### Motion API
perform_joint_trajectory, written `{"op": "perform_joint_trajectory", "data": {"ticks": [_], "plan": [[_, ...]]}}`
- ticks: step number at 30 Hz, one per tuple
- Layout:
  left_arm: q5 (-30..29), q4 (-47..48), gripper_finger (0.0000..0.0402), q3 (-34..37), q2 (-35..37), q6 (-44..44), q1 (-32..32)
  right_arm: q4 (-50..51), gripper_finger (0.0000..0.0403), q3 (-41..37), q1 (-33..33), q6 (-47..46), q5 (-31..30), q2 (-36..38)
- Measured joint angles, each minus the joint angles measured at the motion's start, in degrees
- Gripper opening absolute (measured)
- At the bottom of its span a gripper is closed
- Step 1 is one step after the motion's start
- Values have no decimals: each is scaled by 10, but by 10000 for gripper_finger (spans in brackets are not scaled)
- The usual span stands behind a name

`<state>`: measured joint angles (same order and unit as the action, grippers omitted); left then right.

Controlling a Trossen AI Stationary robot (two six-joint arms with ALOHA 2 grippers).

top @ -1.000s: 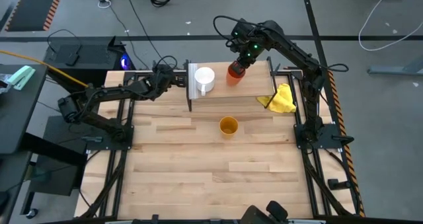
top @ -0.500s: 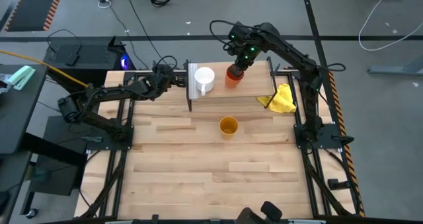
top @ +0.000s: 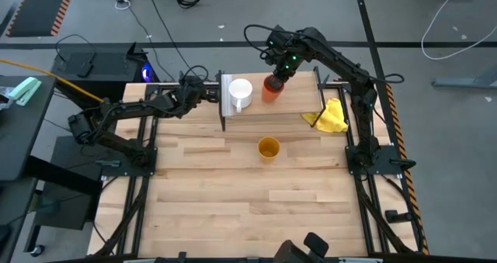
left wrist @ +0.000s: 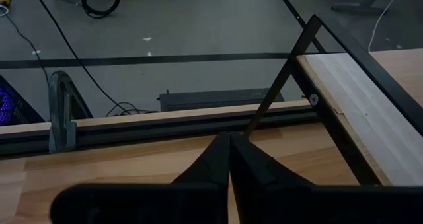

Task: Stack small to large cups/mugs on shelf
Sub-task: Put the orange cup on the shelf

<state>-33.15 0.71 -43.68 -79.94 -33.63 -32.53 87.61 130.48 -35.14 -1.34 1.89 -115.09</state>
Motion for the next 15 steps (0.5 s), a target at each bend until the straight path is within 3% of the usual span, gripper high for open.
{"op": "perform_joint_trajectory", "data": {"ticks": [15], "plan": [[0,-1,10,0,0,0,0,-7,65,-1,0,-2,-3,-2]]}}
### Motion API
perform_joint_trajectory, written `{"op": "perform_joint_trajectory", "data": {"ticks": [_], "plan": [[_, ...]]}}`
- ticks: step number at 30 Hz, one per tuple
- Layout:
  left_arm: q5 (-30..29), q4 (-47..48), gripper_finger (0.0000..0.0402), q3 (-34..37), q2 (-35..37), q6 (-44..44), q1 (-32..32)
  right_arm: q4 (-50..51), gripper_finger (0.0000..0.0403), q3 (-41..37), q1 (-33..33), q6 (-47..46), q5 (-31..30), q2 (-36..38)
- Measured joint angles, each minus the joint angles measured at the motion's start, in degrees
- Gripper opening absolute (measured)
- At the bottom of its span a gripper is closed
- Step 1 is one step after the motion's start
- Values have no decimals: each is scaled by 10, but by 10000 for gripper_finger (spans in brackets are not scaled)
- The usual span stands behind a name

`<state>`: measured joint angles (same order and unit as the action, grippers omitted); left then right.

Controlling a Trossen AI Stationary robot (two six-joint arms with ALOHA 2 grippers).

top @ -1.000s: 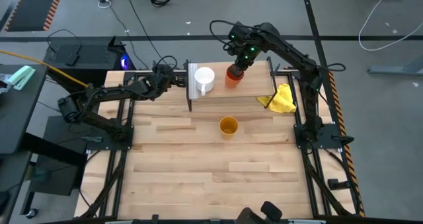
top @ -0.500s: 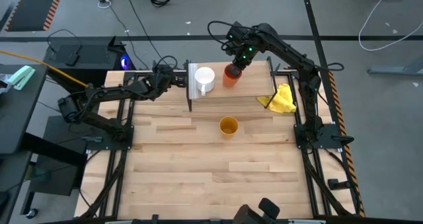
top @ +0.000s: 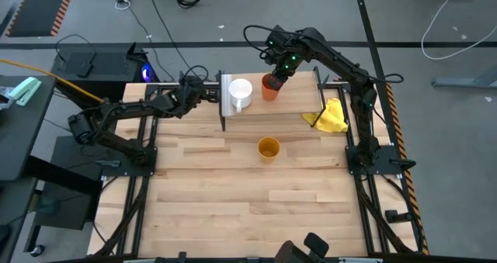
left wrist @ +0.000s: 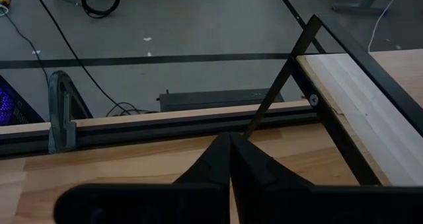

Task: Stack small to large cups/mugs on shelf
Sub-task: Put the orange cup on the shelf, then adjust the shelf

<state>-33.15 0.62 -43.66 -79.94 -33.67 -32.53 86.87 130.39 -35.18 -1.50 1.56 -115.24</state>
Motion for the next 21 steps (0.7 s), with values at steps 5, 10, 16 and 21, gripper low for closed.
{"op": "perform_joint_trajectory", "data": {"ticks": [5,10,16,21], "plan": [[0,0,24,0,0,0,0,0,66,0,0,0,0,0],[0,0,27,0,0,0,0,0,67,18,1,0,-1,0],[0,0,14,0,0,10,0,2,67,46,9,-2,-9,3],[0,0,15,0,0,11,-1,21,67,45,13,-10,-17,7]]}}
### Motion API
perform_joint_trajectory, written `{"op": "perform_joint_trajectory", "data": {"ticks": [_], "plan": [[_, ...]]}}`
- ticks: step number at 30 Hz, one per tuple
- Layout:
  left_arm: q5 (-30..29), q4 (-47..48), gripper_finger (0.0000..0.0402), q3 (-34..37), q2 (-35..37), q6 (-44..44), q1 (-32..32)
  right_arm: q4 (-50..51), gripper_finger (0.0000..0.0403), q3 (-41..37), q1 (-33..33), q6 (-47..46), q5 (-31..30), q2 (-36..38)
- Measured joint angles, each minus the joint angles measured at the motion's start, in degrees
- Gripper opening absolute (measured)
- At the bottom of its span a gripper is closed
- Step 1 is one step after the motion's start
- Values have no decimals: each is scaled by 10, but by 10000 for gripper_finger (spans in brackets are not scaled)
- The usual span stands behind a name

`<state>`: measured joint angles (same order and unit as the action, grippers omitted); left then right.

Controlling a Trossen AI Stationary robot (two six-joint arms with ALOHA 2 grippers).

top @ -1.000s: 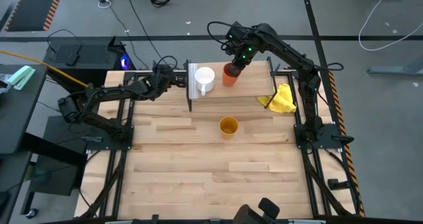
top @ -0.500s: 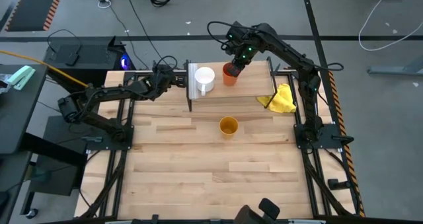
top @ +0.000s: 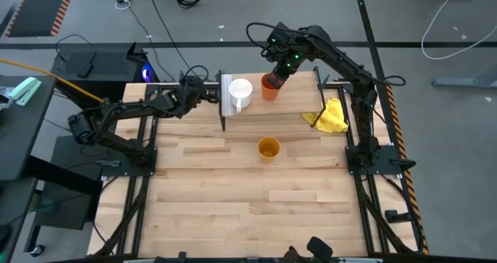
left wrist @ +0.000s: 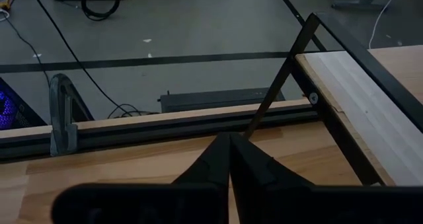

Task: Stack small to large cups/mugs on shelf
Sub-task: Adjust the shelf

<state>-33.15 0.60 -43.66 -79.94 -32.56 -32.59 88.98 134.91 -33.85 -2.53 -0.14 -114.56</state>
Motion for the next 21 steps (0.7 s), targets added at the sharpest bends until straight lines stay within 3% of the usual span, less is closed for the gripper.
{"op": "perform_joint_trajectory", "data": {"ticks": [9,21], "plan": [[-1,9,26,0,0,3,-6,11,67,0,16,-6,-13,25],[-2,95,16,0,1,-1,-17,10,64,-9,73,-85,-63,160]]}}
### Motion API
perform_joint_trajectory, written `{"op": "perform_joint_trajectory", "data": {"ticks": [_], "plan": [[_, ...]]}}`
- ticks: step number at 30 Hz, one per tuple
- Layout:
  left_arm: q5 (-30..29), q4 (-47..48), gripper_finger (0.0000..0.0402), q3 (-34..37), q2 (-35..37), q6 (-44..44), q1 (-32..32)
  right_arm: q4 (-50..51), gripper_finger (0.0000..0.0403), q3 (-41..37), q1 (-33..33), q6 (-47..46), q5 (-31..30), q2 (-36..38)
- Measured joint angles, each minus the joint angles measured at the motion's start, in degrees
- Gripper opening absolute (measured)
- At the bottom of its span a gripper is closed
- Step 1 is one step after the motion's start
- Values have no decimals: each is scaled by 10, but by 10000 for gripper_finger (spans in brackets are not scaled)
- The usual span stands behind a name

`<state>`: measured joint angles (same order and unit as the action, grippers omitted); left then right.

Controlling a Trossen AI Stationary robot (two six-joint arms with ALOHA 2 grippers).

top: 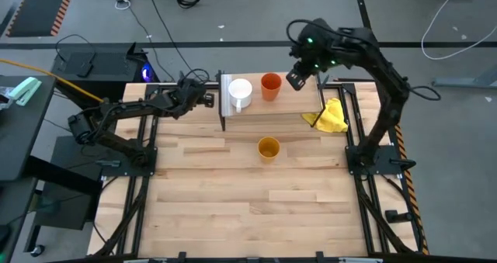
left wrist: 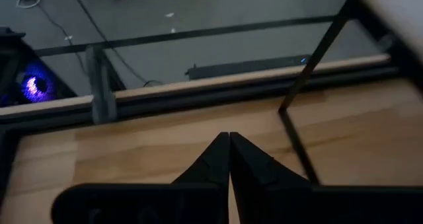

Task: Stack small to large cups/mugs on shelf
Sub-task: Adjust the shelf

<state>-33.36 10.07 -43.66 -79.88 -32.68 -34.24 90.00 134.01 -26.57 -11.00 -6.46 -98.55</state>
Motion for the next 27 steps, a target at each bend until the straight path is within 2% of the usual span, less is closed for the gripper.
{"op": "perform_joint_trajectory", "data": {"ticks": [5,10,18,27], "plan": [[-1,72,23,0,18,-30,11,-1,52,-67,38,-43,-57,53],[-36,149,21,0,56,-61,53,-4,38,-206,51,-75,-69,108],[-116,246,13,0,88,-139,155,-95,19,-427,7,-95,-98,214],[-169,276,23,0,87,-197,235,-153,6,-575,-67,-158,-99,307]]}}
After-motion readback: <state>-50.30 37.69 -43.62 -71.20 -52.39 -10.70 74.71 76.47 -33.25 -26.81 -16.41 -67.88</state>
